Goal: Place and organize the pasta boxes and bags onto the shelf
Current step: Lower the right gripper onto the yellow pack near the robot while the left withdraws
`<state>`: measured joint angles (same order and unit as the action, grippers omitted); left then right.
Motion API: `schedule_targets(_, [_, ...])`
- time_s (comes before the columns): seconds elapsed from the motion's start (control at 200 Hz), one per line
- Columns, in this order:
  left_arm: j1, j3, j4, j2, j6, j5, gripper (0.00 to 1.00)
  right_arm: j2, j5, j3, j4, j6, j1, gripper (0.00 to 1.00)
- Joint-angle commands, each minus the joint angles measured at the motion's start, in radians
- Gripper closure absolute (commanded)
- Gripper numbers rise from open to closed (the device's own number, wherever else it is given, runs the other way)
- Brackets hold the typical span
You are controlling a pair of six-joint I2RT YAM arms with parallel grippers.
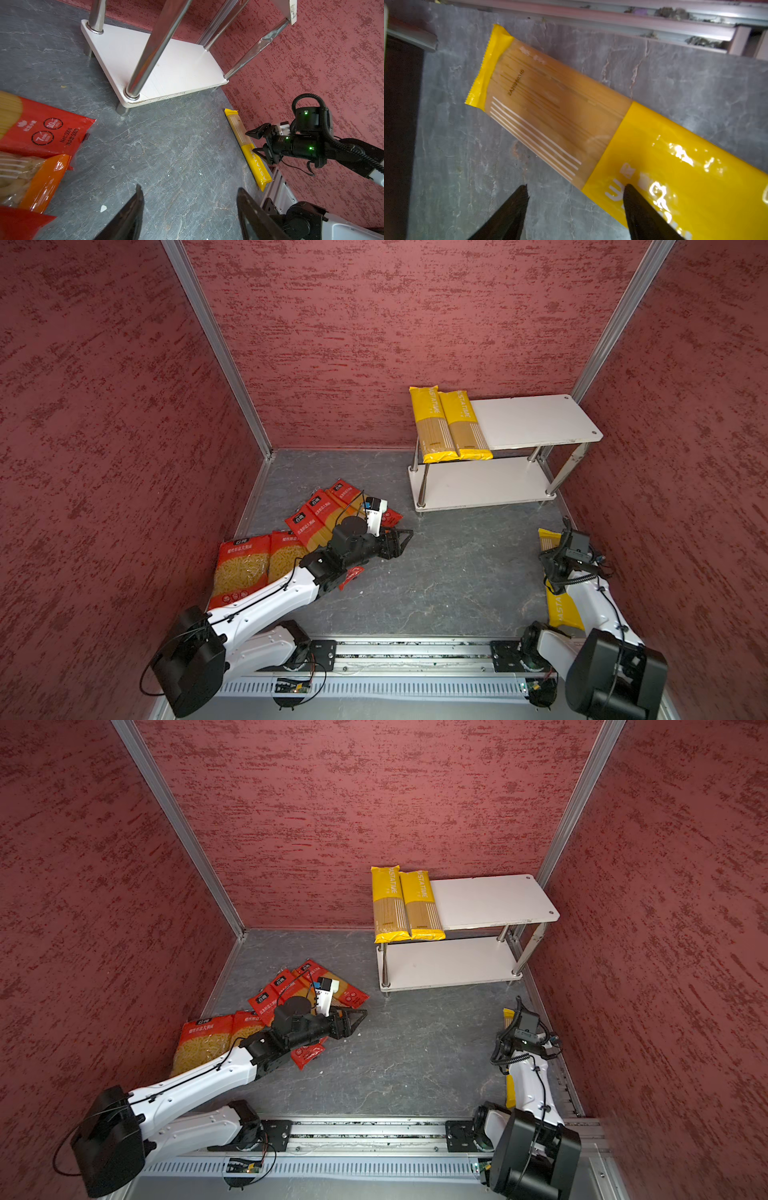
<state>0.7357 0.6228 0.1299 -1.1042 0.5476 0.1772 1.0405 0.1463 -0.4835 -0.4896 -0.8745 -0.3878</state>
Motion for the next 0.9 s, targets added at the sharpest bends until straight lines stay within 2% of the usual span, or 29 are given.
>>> schedule_targets(0.0, [0.014,0.01,0.033,-0.027,0.029,-0.017,0.3,-0.007,-0.047,0.013,0.08,-0.02,-0.003,0.27])
schedule_targets(0.125, [0.079,0.031,0.04,-0.062,0.046,-0.1,0.3,-0.023,-0.135,0.044,0.103,-0.037,0.005,0.29])
schedule_targets(0.271, [0.172,0.081,0.034,-0.123,0.048,-0.182,0.3,-0.082,-0.182,0.105,0.147,-0.094,0.065,0.3])
schedule_targets(0.371, [0.238,0.127,0.014,-0.166,0.042,-0.236,0.3,-0.099,-0.163,0.104,0.137,-0.085,0.101,0.3])
schedule_targets(0.501, [0.3,0.179,-0.003,-0.223,0.035,-0.275,0.3,-0.128,-0.039,0.023,0.057,0.006,0.09,0.25])
schedule_targets(0.641, [0.32,0.201,0.023,-0.283,0.042,-0.269,0.3,-0.125,0.051,-0.017,0.021,0.089,-0.001,0.2])
schedule_targets(0.792, [0.31,0.248,-0.003,-0.318,-0.005,-0.242,0.3,-0.112,0.007,0.019,0.073,0.069,-0.177,0.19])
schedule_targets(0.892, [0.297,0.258,-0.005,-0.337,0.005,-0.237,0.3,-0.063,-0.014,0.019,0.12,0.051,-0.228,0.19])
